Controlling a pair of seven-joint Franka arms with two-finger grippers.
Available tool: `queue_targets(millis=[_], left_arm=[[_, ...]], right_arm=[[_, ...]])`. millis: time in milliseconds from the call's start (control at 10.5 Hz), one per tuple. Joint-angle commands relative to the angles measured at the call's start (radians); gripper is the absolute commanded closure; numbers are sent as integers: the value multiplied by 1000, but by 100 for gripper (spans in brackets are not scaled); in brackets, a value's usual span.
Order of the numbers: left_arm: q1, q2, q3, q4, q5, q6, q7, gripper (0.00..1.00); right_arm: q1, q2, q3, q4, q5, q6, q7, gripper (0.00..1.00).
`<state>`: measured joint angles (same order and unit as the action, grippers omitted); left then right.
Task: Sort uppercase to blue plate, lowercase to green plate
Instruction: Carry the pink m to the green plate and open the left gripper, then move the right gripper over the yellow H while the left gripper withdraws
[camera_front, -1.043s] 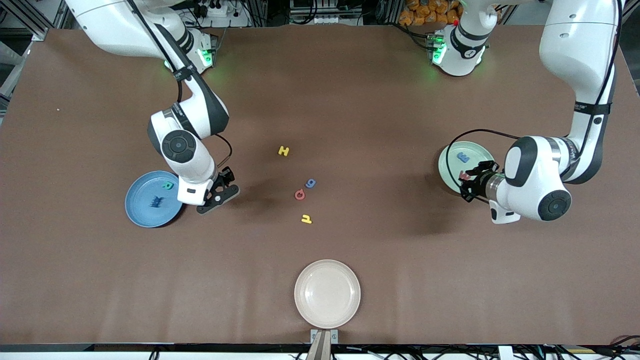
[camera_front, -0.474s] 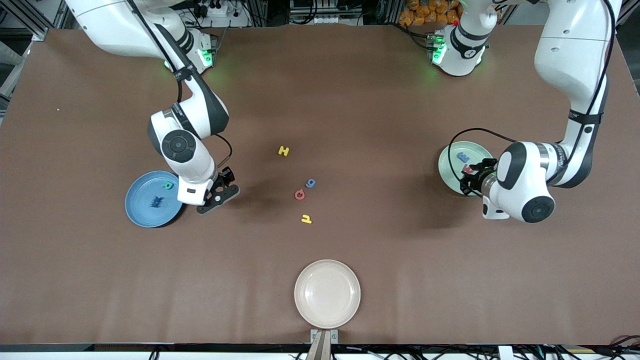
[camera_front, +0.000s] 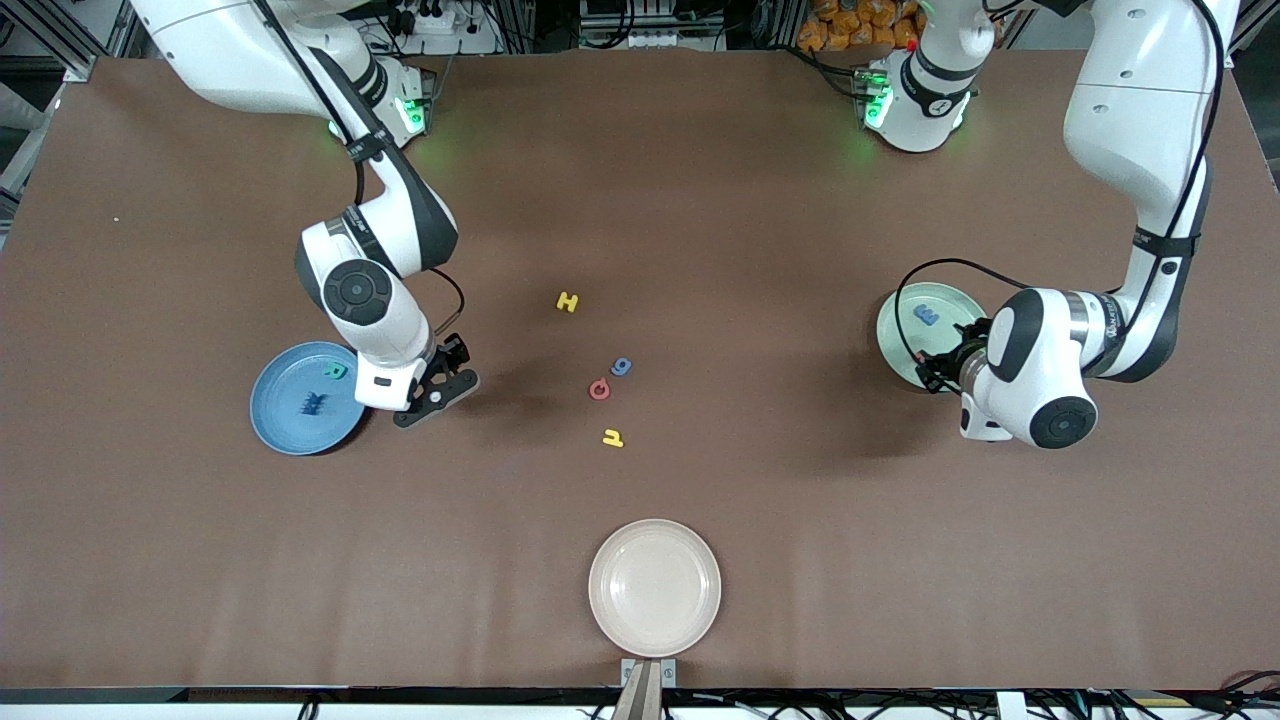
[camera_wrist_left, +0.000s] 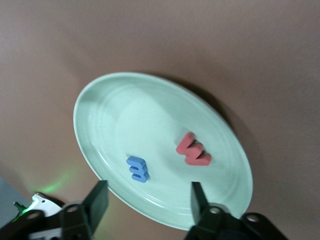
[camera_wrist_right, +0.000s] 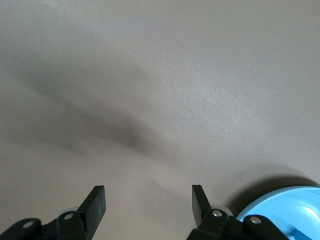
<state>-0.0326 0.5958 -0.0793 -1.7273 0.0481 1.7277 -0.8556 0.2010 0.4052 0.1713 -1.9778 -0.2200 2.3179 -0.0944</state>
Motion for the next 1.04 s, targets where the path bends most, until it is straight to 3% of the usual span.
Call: queue_targets(millis=[0,569,948], left_arm=[[2,-16,-5,64,55,1,18,0],[-49,-30,-11,146,111,252,18,0],[-90,-25,-13,143,134,423,16,0]], right_arm=[[-6,-13,7,-15,-18,8,18,22],[96,-11,8,-59,-16,60,229,22],[262,-16,14,-102,-15,37,569,22]])
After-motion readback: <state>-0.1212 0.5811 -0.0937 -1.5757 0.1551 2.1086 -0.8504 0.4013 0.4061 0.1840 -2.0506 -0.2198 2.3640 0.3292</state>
